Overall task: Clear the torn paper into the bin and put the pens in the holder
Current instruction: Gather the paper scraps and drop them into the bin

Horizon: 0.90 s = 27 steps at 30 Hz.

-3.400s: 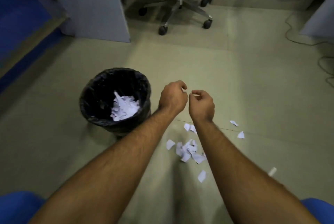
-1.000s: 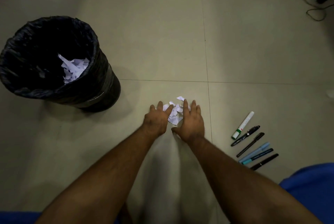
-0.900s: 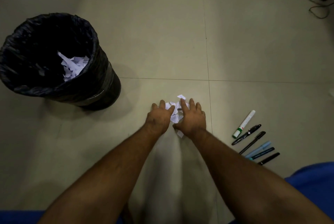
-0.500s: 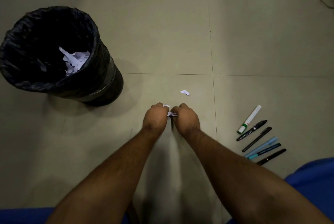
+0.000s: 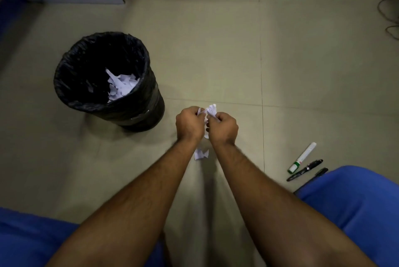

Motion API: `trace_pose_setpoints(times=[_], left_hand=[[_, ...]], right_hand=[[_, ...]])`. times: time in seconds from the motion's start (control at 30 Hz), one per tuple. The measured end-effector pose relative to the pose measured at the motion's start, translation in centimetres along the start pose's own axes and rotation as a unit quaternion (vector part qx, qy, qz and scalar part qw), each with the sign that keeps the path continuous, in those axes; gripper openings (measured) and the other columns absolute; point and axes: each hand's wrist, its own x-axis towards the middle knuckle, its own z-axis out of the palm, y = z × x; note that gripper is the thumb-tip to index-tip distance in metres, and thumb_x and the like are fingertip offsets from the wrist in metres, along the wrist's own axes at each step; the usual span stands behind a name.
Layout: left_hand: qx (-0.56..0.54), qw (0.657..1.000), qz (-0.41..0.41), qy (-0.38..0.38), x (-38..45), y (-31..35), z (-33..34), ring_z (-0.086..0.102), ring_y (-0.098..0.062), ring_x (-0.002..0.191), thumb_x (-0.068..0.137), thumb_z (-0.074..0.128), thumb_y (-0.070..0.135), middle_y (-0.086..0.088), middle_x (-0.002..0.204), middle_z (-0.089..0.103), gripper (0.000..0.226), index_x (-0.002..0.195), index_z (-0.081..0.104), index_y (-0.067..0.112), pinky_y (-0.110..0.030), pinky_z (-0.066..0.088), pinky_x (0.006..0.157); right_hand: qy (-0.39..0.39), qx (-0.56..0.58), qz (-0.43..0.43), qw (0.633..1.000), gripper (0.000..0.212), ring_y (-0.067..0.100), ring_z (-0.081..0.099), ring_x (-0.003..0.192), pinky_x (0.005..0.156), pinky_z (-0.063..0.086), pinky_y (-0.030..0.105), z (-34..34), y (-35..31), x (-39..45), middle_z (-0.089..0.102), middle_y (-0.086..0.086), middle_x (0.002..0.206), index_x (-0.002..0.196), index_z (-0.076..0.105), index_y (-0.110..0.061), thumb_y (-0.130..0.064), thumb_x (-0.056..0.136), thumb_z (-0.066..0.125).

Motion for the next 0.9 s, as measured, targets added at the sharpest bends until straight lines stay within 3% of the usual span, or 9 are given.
trace_pose_setpoints(times=[0.13,0.3,0.4,0.47,0.53,0.6,0.67,0.77,0.9], left_hand=[[-0.034,0.996,0.054,0.057,0.3,4.0,-4.8,0.054,-0.011,0.052,0.091,0.062,0.020,0.002,0.057,0.062,0.027,0.068,0.068,0.008,-0.026,0.040,0.052],[-0.079,0.975,0.110,0.174,2.1,7.6,-13.8,0.060,-0.013,0.057,0.092,0.059,0.017,0.000,0.061,0.066,0.023,0.073,0.070,0.012,-0.027,0.046,0.055],[-0.031,0.962,0.079,0.259,4.7,6.8,-18.6,0.060,-0.012,0.060,0.091,0.058,0.021,0.003,0.063,0.066,0.023,0.072,0.070,0.015,-0.024,0.044,0.057],[0.038,0.967,0.039,0.250,6.6,5.4,-20.4,0.058,-0.019,0.059,0.090,0.055,0.026,0.000,0.060,0.061,0.029,0.067,0.063,0.010,-0.027,0.037,0.054],[0.102,0.971,0.016,0.216,8.0,4.4,-22.0,0.060,-0.026,0.064,0.089,0.054,0.028,-0.002,0.064,0.062,0.026,0.073,0.062,0.009,-0.029,0.038,0.053],[0.161,0.966,0.003,0.200,8.4,4.2,-23.2,0.064,-0.030,0.080,0.086,0.059,0.029,-0.004,0.084,0.069,0.014,0.090,0.065,0.017,-0.030,0.046,0.063],[0.201,0.959,-0.012,0.199,8.5,4.6,-23.8,0.065,-0.033,0.099,0.083,0.063,0.028,-0.005,0.108,0.070,0.029,0.113,0.064,0.026,-0.036,0.052,0.079],[0.225,0.955,0.020,0.190,8.6,5.4,-23.5,0.064,-0.030,0.106,0.084,0.065,0.023,-0.004,0.114,0.069,0.029,0.114,0.063,0.022,-0.039,0.054,0.086],[0.166,0.969,0.055,0.173,7.9,6.5,-22.1,0.067,-0.023,0.099,0.086,0.064,0.022,0.000,0.104,0.072,0.021,0.107,0.069,0.020,-0.037,0.056,0.086]], right_hand=[[-0.017,0.069,-0.060,0.996,0.036,0.012,0.057,0.051,0.062,0.060,0.046,0.9,-6.1,-0.9,0.057,-0.013,0.046,0.054,0.057,-0.019,-0.021,0.089,0.068],[-0.059,0.106,-0.158,0.980,0.032,0.011,0.056,0.053,0.056,0.057,0.035,5.4,-14.7,-3.1,0.059,-0.007,0.052,0.059,0.062,-0.014,-0.027,0.087,0.070],[-0.099,0.033,-0.194,0.975,0.037,0.011,0.042,0.047,0.047,0.036,0.025,8.9,-18.8,-4.8,0.052,-0.001,0.051,0.060,0.058,-0.006,-0.027,0.088,0.068],[-0.122,-0.052,-0.214,0.968,0.043,0.010,0.039,0.046,0.044,0.029,0.024,10.6,-20.3,-5.2,0.047,-0.002,0.051,0.054,0.049,-0.010,-0.027,0.090,0.065],[-0.144,-0.133,-0.235,0.952,0.036,0.018,0.050,0.056,0.048,0.032,0.024,12.0,-21.3,-5.2,0.057,-0.001,0.060,0.060,0.052,-0.014,-0.029,0.090,0.064],[-0.163,-0.212,-0.238,0.934,0.019,0.027,0.064,0.076,0.061,0.044,0.025,12.7,-21.8,-5.0,0.071,0.006,0.083,0.081,0.067,-0.014,-0.031,0.088,0.065],[-0.167,-0.253,-0.237,0.923,0.018,0.030,0.068,0.091,0.068,0.048,0.027,12.7,-22.2,-4.6,0.073,0.009,0.098,0.098,0.071,-0.014,-0.028,0.088,0.065],[-0.166,-0.236,-0.234,0.928,0.023,0.029,0.068,0.096,0.070,0.044,0.024,11.7,-22.4,-4.1,0.074,0.009,0.104,0.106,0.072,-0.014,-0.016,0.085,0.063],[-0.150,-0.147,-0.199,0.957,0.030,0.027,0.070,0.094,0.081,0.052,0.023,10.4,-22.6,-3.3,0.076,0.003,0.103,0.110,0.074,-0.020,-0.021,0.082,0.062]])
